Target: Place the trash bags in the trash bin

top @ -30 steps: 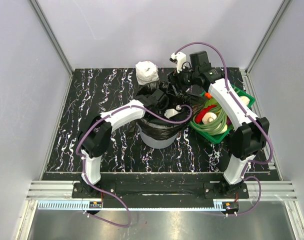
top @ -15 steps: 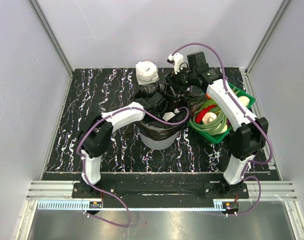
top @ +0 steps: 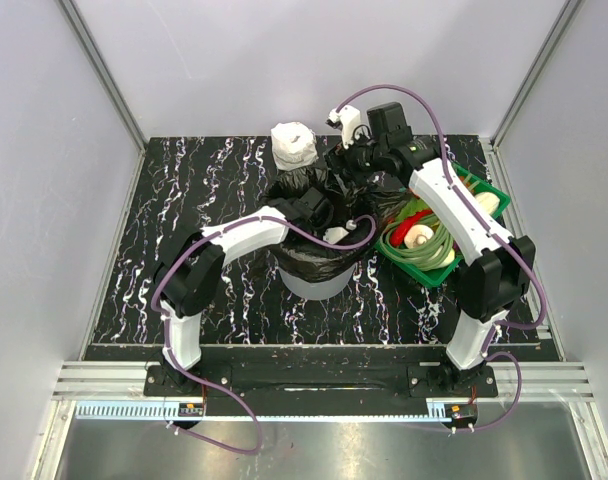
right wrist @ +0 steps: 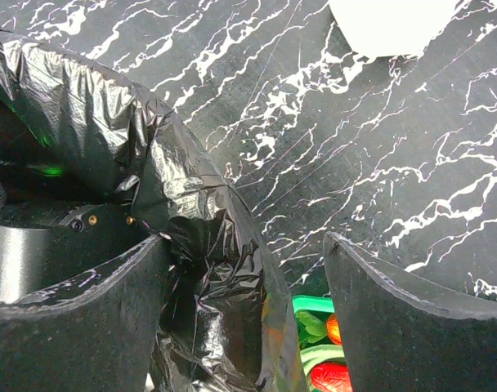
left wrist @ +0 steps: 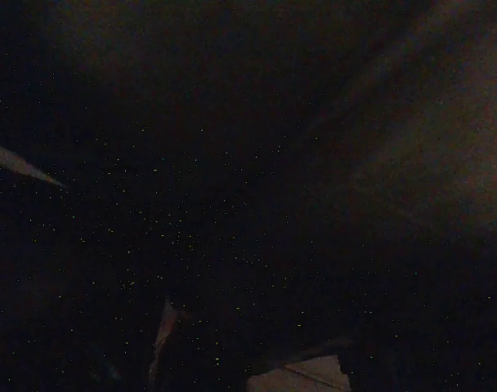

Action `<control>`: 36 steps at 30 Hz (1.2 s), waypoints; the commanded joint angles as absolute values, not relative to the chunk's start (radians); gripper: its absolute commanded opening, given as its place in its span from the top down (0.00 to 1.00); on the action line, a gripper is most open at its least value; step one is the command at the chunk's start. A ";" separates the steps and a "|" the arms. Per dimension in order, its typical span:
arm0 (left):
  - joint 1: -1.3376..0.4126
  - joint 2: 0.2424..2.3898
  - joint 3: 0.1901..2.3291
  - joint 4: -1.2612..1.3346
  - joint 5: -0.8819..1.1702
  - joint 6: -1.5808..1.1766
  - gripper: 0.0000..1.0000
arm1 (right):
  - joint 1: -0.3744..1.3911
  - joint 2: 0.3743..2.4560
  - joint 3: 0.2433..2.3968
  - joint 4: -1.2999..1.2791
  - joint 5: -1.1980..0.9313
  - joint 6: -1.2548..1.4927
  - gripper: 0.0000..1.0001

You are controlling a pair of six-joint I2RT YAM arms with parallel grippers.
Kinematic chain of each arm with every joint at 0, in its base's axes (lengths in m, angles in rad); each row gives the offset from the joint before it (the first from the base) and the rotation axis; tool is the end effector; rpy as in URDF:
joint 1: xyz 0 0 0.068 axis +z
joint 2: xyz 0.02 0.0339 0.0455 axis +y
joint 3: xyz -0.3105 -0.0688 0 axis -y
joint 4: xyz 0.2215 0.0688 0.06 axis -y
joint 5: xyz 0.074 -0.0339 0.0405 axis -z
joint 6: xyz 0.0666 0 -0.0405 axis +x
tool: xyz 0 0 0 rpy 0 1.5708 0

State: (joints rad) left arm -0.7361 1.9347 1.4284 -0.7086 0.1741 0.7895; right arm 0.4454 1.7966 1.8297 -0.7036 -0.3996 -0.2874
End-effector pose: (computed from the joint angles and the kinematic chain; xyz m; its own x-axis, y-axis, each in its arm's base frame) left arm 0.2901 -0.2784 0.2179 0.0121 0.9326 -0.3606 0.9904 0.0386 0.1330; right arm 0.3633 0.2022 0.3993 -0.3473 -0.4552 -0.8199 -0.8034 0.5954 0.0097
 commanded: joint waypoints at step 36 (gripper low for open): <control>-0.744 1.861 1.468 -0.836 0.123 0.827 0.22 | 0.503 1.782 1.879 -0.726 -0.299 -0.334 0.19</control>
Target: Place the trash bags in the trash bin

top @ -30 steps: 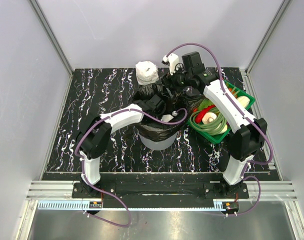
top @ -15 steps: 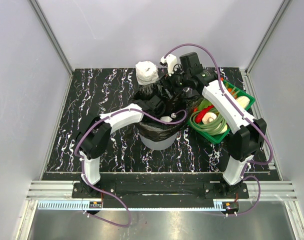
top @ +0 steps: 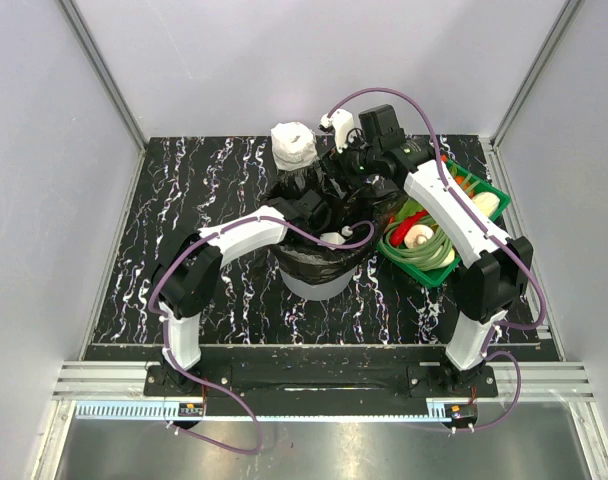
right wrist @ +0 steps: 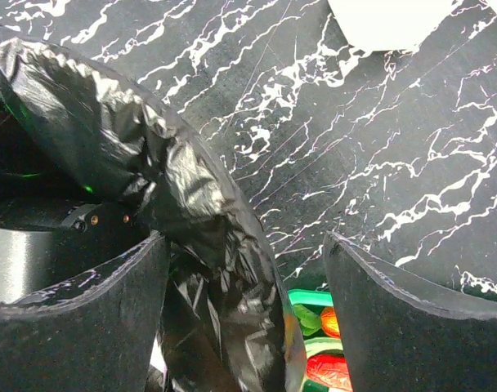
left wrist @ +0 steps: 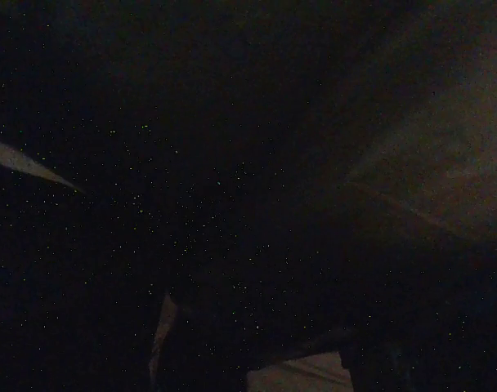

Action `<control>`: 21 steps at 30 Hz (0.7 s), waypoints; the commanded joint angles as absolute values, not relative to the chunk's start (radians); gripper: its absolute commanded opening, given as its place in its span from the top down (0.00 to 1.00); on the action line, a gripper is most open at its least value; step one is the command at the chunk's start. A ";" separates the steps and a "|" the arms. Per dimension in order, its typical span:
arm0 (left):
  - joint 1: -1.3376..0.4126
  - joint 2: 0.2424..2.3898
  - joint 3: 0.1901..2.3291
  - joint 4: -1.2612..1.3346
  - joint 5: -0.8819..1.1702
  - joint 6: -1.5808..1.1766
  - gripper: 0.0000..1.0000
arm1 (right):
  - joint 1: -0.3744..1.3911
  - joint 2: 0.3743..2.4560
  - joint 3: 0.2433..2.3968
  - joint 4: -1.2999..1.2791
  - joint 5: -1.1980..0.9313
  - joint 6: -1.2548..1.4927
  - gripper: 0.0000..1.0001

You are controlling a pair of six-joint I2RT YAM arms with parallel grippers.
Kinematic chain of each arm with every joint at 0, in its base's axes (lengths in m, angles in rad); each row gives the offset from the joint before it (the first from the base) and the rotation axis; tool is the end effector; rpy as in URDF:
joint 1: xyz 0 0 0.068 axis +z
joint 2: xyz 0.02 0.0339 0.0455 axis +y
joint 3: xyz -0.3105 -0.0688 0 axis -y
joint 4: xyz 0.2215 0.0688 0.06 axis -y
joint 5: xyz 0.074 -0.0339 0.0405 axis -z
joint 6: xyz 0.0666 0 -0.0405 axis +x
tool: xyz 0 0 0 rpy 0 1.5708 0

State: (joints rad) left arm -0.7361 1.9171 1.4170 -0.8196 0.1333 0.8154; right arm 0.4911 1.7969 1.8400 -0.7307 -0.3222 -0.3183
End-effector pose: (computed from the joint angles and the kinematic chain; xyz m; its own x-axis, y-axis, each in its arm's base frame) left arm 0.2781 -0.2639 0.2164 0.0101 0.9645 -0.2641 0.9956 0.0149 0.0926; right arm 0.3554 0.2140 0.3985 -0.3240 -0.5099 -0.7968 -0.8050 0.5911 -0.0510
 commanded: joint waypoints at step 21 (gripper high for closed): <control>-0.738 1.720 1.505 -0.819 0.135 0.790 0.16 | 0.503 1.778 1.925 -0.758 -0.270 -0.350 0.19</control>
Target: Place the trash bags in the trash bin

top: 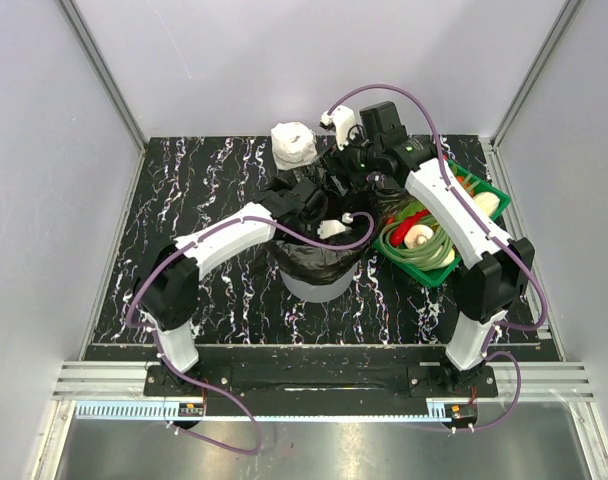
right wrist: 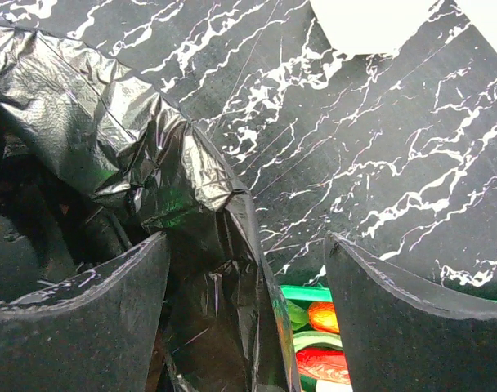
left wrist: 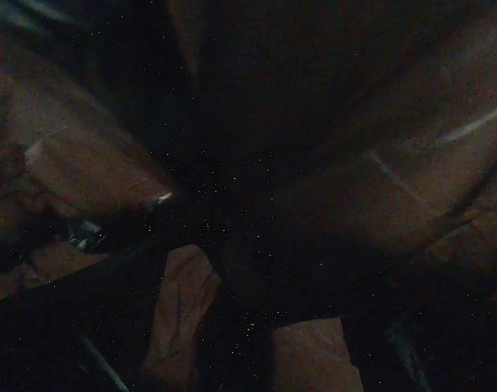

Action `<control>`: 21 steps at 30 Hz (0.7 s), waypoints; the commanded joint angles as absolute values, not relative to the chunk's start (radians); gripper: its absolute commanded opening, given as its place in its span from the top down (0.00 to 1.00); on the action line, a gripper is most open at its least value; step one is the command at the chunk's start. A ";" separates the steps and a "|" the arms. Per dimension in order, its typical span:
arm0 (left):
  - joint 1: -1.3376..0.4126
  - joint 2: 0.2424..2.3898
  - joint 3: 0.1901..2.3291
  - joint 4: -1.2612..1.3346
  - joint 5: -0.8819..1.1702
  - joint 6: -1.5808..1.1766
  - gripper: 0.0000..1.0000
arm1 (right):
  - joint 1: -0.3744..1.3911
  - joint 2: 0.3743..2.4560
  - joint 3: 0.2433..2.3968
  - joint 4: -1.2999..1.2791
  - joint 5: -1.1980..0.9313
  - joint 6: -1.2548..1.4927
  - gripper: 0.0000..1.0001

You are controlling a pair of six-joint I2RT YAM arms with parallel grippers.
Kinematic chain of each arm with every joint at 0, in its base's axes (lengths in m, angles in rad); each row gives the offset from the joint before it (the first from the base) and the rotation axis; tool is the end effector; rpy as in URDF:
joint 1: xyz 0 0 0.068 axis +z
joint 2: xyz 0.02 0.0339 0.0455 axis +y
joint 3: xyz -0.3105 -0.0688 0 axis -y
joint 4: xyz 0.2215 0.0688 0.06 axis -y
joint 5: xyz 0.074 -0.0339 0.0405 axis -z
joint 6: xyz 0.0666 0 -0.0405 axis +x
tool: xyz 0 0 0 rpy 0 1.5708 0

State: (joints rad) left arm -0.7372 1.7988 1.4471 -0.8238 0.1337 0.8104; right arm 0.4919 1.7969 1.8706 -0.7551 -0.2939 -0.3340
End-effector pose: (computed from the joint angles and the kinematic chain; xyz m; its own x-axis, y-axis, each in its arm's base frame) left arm 0.2700 -0.2571 0.2668 0.0393 0.9342 -0.3545 0.9804 0.0324 0.1942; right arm 0.3550 0.2121 0.4055 -0.3113 -0.5228 -0.7936 -0.7964 0.5991 -0.0822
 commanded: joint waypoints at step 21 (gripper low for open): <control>-0.733 1.549 1.485 -0.641 0.153 0.726 0.14 | 0.503 1.775 1.996 -0.769 -0.218 -0.339 0.19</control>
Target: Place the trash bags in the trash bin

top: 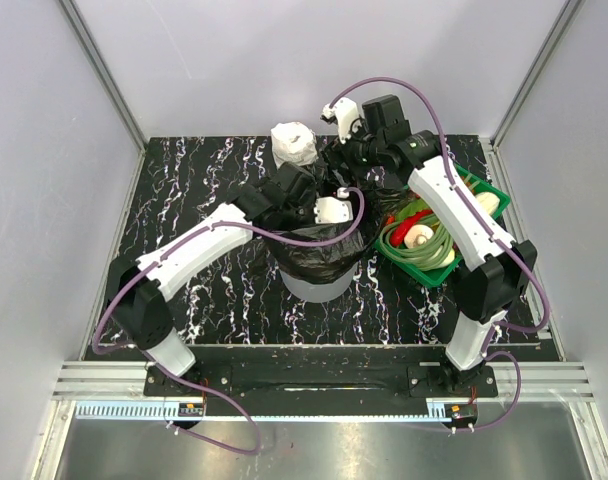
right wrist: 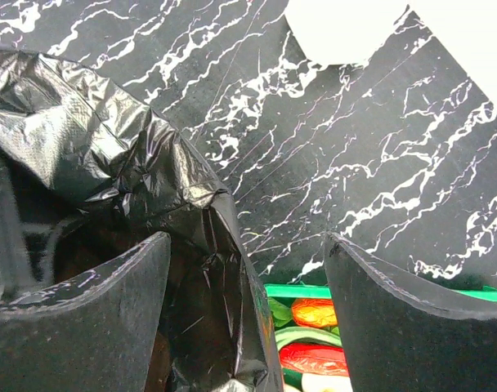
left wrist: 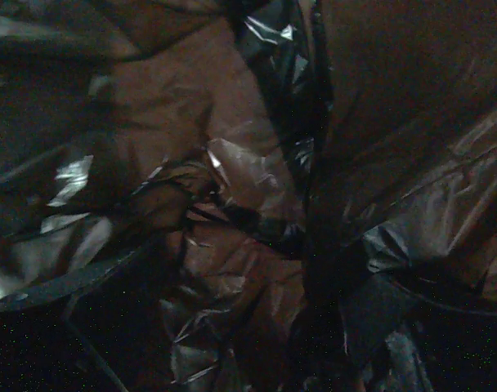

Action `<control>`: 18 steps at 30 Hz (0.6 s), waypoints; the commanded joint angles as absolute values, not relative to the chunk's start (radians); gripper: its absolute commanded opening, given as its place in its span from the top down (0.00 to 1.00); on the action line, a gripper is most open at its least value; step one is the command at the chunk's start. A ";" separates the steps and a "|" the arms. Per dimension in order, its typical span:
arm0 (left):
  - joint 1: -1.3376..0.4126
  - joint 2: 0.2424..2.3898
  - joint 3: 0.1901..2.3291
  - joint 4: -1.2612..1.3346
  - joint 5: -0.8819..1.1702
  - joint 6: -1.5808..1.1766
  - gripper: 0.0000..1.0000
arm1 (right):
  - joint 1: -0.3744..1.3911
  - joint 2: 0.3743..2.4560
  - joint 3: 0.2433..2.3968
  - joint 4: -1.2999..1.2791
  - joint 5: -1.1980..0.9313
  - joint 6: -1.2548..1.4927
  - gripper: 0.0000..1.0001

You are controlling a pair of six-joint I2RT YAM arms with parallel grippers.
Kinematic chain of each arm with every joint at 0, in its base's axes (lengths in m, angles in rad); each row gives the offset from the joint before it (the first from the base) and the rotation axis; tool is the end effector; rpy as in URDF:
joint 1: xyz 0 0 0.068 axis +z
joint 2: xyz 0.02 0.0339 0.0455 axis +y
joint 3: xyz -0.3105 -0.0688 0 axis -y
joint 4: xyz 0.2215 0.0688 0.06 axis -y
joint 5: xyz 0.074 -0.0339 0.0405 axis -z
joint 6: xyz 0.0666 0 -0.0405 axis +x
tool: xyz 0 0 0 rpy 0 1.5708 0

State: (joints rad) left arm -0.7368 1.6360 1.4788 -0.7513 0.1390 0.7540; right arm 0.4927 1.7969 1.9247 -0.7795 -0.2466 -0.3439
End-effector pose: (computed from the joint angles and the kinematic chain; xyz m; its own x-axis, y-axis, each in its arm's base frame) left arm 0.2563 -0.2450 0.3376 0.0730 0.8492 -0.5230 0.9309 0.1302 0.3413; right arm 0.3552 0.2091 0.4198 -0.2908 -0.5272 -0.7984 -0.7730 0.6212 -0.1287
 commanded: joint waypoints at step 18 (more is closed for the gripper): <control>-0.713 1.411 1.431 -0.503 0.142 0.703 0.12 | 0.502 1.712 2.097 -0.830 -0.130 -0.337 0.19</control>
